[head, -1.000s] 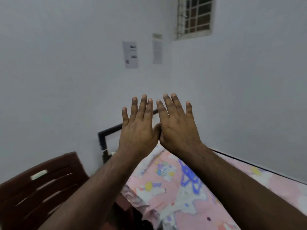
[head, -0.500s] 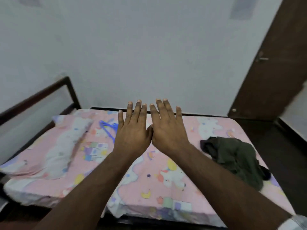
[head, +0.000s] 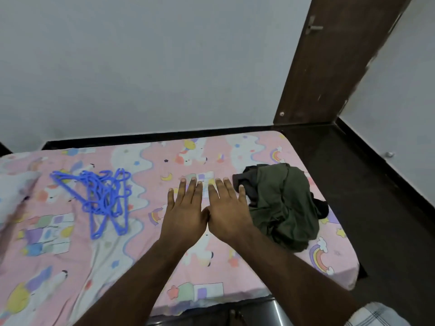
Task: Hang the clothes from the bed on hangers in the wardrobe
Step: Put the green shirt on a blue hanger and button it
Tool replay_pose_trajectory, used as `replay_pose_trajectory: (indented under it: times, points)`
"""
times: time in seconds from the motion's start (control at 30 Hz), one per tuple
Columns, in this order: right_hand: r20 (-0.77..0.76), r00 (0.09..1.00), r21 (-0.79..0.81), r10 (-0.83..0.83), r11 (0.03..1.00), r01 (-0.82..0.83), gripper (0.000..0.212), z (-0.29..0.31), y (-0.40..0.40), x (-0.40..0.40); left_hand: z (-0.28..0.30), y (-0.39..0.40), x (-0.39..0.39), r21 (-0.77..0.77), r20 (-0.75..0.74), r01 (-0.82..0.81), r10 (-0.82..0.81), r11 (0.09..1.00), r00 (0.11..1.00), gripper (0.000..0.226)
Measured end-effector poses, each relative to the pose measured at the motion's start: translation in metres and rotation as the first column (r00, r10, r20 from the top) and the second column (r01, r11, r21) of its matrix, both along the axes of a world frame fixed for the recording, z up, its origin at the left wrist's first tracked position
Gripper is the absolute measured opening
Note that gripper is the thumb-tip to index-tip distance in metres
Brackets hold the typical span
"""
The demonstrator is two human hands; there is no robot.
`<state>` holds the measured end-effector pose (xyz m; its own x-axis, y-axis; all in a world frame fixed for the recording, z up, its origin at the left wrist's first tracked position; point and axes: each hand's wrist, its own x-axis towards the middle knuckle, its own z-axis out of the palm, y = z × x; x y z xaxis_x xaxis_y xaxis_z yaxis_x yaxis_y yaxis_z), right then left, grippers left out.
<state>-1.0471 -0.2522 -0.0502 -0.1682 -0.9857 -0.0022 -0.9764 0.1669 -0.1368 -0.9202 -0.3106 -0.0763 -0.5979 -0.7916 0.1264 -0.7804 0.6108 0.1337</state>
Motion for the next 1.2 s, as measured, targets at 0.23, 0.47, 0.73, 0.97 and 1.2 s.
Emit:
replay_pose_trajectory:
  times: [0.23,0.47,0.73,0.97,1.2]
  points:
    - [0.066,0.987,0.168,-0.143,0.977,0.131,0.070,-0.029,-0.015,-0.097,-0.036,-0.024,-0.085,0.095,0.062,0.055,-0.061,0.994,0.996,0.066]
    - [0.150,0.890,0.234,-0.431,0.890,0.392,0.045,-0.054,-0.013,-0.180,-0.064,-0.054,-0.164,0.237,0.026,0.211,-0.224,0.948,0.974,0.065]
    - [0.268,0.633,0.246,-0.726,0.687,0.684,0.028,-0.065,-0.005,-0.287,-0.079,-0.085,-0.263,0.348,-0.137,0.300,-0.268,0.888,0.954,0.046]
    - [0.398,0.471,0.218,-0.787,0.580,0.785,0.028,-0.082,-0.036,-0.389,-0.084,-0.125,-0.357,0.444,-0.164,0.230,-0.174,0.866,0.971,0.043]
    - [0.499,0.368,0.315,-0.785,0.560,0.767,0.023,-0.139,-0.075,-0.502,-0.128,-0.146,-0.474,0.522,-0.152,0.181,-0.118,0.833,0.981,0.028]
